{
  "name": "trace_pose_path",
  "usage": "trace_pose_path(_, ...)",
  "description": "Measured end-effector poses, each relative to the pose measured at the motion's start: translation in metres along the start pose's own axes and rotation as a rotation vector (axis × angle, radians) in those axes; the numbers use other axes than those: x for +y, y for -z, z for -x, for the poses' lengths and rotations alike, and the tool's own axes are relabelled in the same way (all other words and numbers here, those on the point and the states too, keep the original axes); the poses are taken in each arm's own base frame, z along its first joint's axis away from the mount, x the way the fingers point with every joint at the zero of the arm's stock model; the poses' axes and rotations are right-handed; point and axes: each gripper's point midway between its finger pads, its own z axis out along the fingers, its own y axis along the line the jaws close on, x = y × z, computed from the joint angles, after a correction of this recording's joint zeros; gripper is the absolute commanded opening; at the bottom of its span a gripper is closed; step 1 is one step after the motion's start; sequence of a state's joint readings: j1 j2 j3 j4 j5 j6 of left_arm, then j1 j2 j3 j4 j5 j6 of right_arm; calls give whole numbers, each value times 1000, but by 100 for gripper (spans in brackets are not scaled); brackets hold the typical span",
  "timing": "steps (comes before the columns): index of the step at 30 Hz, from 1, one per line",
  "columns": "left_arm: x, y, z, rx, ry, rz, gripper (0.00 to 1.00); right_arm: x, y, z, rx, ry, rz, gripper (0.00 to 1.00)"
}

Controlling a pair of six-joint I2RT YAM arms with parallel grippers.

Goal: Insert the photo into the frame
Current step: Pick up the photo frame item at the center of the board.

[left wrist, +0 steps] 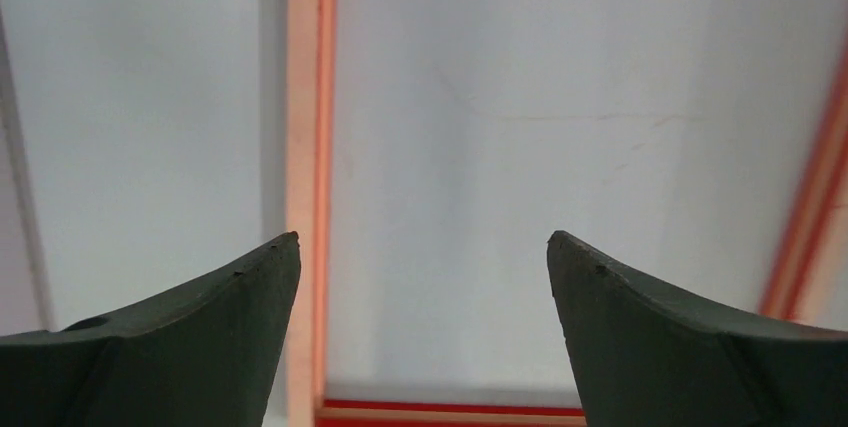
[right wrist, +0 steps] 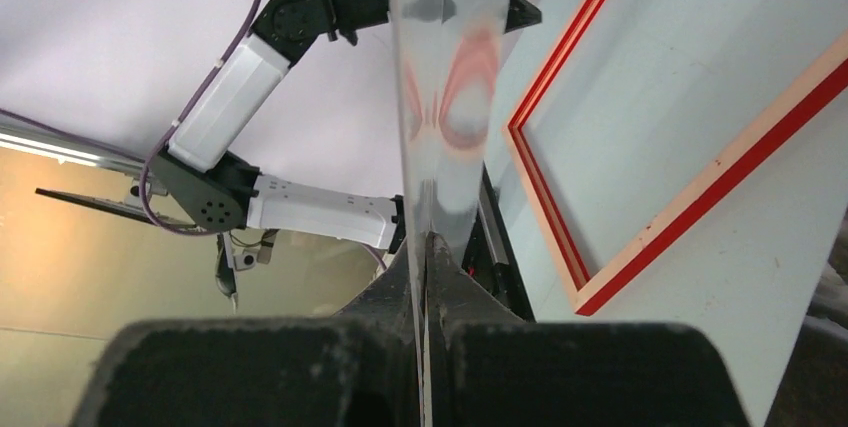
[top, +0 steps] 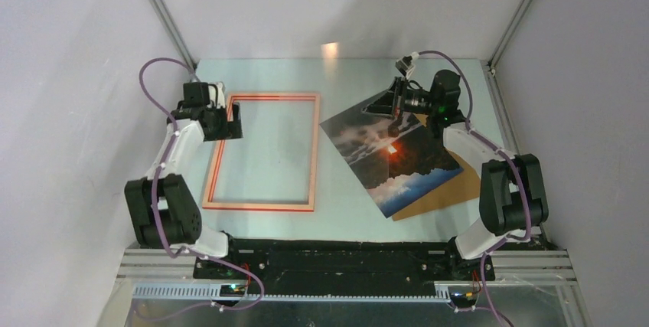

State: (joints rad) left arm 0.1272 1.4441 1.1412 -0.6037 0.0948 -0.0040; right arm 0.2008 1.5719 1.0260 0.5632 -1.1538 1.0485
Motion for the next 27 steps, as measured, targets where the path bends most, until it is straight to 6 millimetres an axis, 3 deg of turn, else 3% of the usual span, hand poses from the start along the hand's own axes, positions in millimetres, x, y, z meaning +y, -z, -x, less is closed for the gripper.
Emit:
trace_pose_path(7,39,-40,-46,237,-83,125,79,-7,-17,-13,47,-34,8,0)
trace_pose_path(13,57,-56,-56,308,-85,151,64,-12,-18,-17,58,-27,-6,0)
trace_pose_path(21,66,-72,-68,369,-92,146,46,-19,-17,-23,75,-28,-26,0)
trace_pose_path(27,71,-74,-67,375,-91,154,30,-23,-17,-26,83,-31,-39,0)
